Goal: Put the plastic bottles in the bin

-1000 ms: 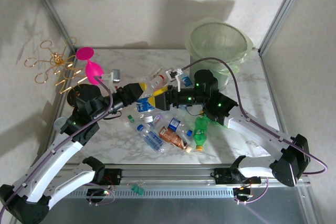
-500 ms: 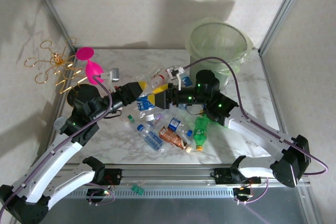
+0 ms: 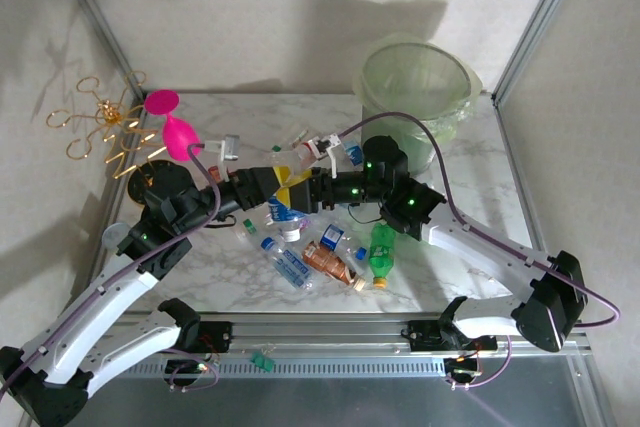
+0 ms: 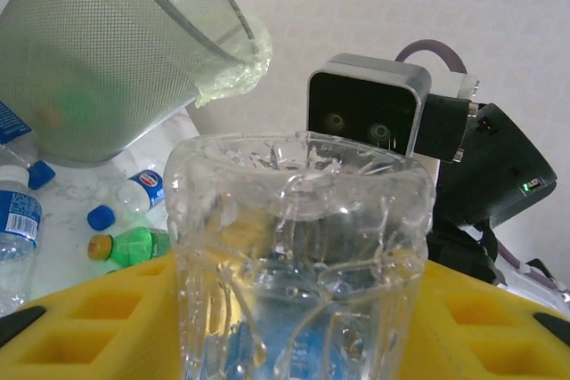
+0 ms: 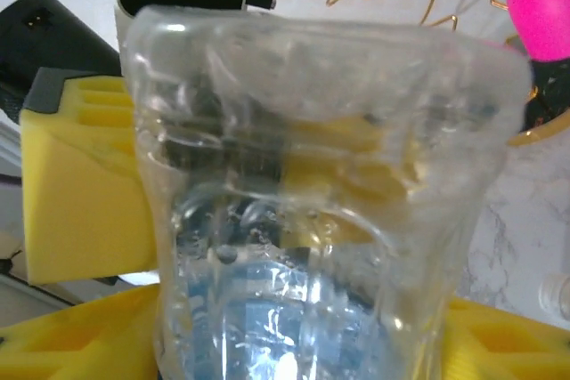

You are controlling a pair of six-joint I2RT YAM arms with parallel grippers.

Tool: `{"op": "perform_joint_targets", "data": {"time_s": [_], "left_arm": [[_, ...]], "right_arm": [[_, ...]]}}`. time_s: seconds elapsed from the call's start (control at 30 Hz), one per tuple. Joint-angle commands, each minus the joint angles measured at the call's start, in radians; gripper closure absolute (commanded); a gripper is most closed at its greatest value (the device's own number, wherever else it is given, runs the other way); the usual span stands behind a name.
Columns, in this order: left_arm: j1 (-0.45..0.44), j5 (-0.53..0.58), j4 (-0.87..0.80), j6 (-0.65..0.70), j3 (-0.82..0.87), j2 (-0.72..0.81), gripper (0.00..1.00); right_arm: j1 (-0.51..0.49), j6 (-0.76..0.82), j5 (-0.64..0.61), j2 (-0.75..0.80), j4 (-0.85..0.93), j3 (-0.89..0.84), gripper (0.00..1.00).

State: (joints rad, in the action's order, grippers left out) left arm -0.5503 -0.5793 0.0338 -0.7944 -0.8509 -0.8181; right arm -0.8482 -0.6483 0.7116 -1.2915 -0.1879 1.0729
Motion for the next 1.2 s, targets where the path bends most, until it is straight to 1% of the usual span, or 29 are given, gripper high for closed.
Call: {"op": "perform_joint_targets", "data": {"time_s": [0.0, 0.07, 0.1, 0.17, 0.23, 0.3, 0.33, 0.37, 0.4, 0.47, 0.5, 0.57, 0.63, 0.7, 0.73, 0.8, 0.83, 0.9, 1.0, 1.17], "left_arm": [[-0.01, -0.052, 0.106, -0.008, -0.031, 0.019, 0.52], [-0.011, -0.046, 0.106, -0.009, -0.03, 0.018, 0.51], [-0.011, -0.043, 0.102, -0.008, -0.031, 0.019, 0.49], [-0.012, -0.031, 0.085, 0.0, -0.037, 0.019, 0.38], [-0.011, -0.01, 0.06, 0.011, -0.048, 0.021, 0.23], [-0.011, 0.011, 0.04, 0.021, -0.058, 0.024, 0.13], [-0.011, 0.024, 0.027, 0.027, -0.066, 0.028, 0.07], [-0.011, 0.04, 0.019, 0.034, -0.071, 0.031, 0.02], [-0.01, 0.061, 0.003, 0.045, -0.079, 0.037, 0.0], [-0.011, 0.117, -0.046, 0.087, -0.103, 0.047, 0.01], [-0.01, 0.162, -0.087, 0.119, -0.118, 0.051, 0.01], [-0.011, 0.244, -0.155, 0.171, -0.142, 0.056, 0.0], [-0.011, 0.315, -0.218, 0.215, -0.157, 0.054, 0.01], [-0.011, 0.404, -0.301, 0.25, -0.177, 0.032, 0.01], [-0.012, 0.465, -0.35, 0.261, -0.189, 0.013, 0.01], [-0.012, 0.568, -0.428, 0.271, -0.202, -0.023, 0.01], [-0.01, 0.607, -0.462, 0.276, -0.205, -0.044, 0.01], [-0.012, 0.635, -0.5, 0.288, -0.2, -0.075, 0.01], [-0.011, 0.633, -0.518, 0.304, -0.179, -0.109, 0.01], [-0.014, 0.648, -0.489, 0.341, -0.118, -0.112, 0.01]], "right_arm": [[0.002, -0.013, 0.047, -0.003, -0.041, -0.03, 0.43], [0.002, -0.021, 0.061, 0.006, -0.062, -0.04, 0.44], [0.001, -0.021, 0.061, 0.009, -0.061, -0.04, 0.44], [0.002, -0.011, 0.047, 0.018, -0.043, -0.037, 0.44], [0.003, 0.004, 0.025, 0.027, -0.011, -0.031, 0.45], [0.009, 0.014, 0.007, 0.034, 0.01, -0.031, 0.44], [0.013, 0.019, -0.001, 0.038, 0.025, -0.029, 0.45], [0.018, 0.023, -0.013, 0.04, 0.037, -0.028, 0.44], [0.024, 0.026, -0.029, 0.044, 0.052, -0.026, 0.45], [0.03, 0.064, -0.116, 0.054, 0.131, -0.007, 0.45], [0.032, 0.087, -0.195, 0.062, 0.184, 0.014, 0.45], [0.052, 0.108, -0.293, 0.088, 0.235, 0.034, 0.45], [0.082, 0.129, -0.422, 0.107, 0.318, 0.074, 0.44], [0.116, 0.152, -0.538, 0.105, 0.409, 0.129, 0.45], [0.134, 0.163, -0.596, 0.102, 0.451, 0.16, 0.45], [0.149, 0.198, -0.672, 0.094, 0.504, 0.209, 0.45], [0.182, 0.217, -0.707, 0.09, 0.525, 0.234, 0.45], [0.205, 0.25, -0.766, 0.074, 0.567, 0.289, 0.44], [0.261, 0.267, -0.821, 0.042, 0.607, 0.372, 0.44], [0.345, 0.33, -0.912, -0.031, 0.628, 0.498, 0.44]]}}
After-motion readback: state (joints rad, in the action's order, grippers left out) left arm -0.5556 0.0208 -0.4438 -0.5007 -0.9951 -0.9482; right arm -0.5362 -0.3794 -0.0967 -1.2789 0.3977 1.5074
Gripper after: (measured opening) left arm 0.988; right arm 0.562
